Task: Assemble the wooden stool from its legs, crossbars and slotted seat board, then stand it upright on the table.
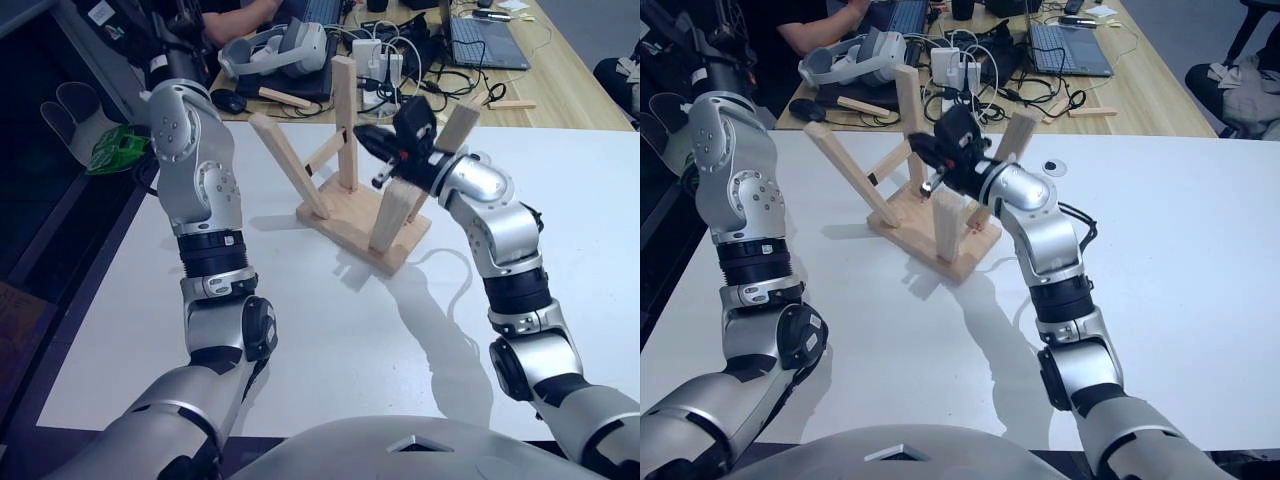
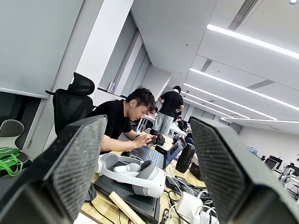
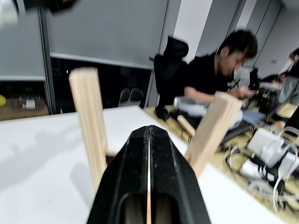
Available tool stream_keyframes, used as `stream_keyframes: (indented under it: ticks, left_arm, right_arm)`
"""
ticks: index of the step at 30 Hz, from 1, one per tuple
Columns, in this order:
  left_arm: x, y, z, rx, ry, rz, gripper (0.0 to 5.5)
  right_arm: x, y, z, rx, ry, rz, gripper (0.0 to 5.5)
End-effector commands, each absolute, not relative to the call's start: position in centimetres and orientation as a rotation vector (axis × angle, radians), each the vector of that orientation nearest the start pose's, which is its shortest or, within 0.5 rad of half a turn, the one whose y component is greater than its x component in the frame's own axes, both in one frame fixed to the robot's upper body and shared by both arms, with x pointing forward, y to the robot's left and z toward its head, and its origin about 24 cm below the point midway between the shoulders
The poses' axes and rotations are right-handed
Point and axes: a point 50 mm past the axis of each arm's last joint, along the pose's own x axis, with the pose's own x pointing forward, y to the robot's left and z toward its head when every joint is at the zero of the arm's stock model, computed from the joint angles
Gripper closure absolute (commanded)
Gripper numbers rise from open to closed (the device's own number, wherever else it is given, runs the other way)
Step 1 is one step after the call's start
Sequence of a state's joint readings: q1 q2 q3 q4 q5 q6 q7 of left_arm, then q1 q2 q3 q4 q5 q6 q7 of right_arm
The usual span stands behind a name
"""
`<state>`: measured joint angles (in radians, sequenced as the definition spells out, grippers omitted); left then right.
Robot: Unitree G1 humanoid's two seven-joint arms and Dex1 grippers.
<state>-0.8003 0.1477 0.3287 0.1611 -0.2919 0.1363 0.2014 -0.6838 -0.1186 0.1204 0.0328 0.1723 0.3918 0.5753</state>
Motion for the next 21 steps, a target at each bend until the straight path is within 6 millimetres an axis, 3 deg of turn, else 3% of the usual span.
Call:
stream_keyframes:
  ticks: [1, 2, 4, 6, 8, 9, 12, 14, 21]
  left_arm:
    - [35.6, 19.7, 23.7, -0.329, -0.47, 0.215, 2.23]
    - [35.6, 19.6, 23.8, -0.33, -0.471, 0.214, 2.23]
    - [35.6, 19.4, 23.9, -0.333, -0.474, 0.207, 2.23]
    - [35.5, 19.4, 23.9, -0.335, -0.475, 0.206, 2.23]
    - [35.3, 19.6, 23.7, -0.333, -0.472, 0.215, 2.23]
    - [35.3, 19.7, 23.6, -0.333, -0.469, 0.218, 2.23]
    - [35.4, 19.4, 23.7, -0.34, -0.47, 0.209, 2.23]
    - [35.4, 19.4, 23.7, -0.342, -0.472, 0.206, 2.23]
    - [35.3, 19.4, 23.6, -0.341, -0.469, 0.206, 2.23]
  right_arm:
    - [34.8, -6.7, 24.0, 0.013, -0.226, 0.79, 5.48]
    - [35.4, -6.9, 22.7, 0.036, -0.097, 0.789, 5.48]
    - [35.4, -7.6, 16.6, 0.031, 0.267, 0.772, 5.48]
    - [33.3, -8.8, 10.5, 0.029, 0.609, 0.734, 5.48]
    - [31.4, -9.3, 7.2, 0.05, 0.812, 0.688, 5.48]
    - [31.0, -9.2, 6.6, 0.055, 0.846, 0.675, 5.48]
    - [31.6, -8.8, 7.3, 0.041, 0.779, 0.661, 5.48]
    - [32.1, -8.2, 8.7, 0.023, 0.616, 0.67, 5.48]
    - [33.5, -6.4, 18.6, -0.042, -0.066, 0.641, 5.48]
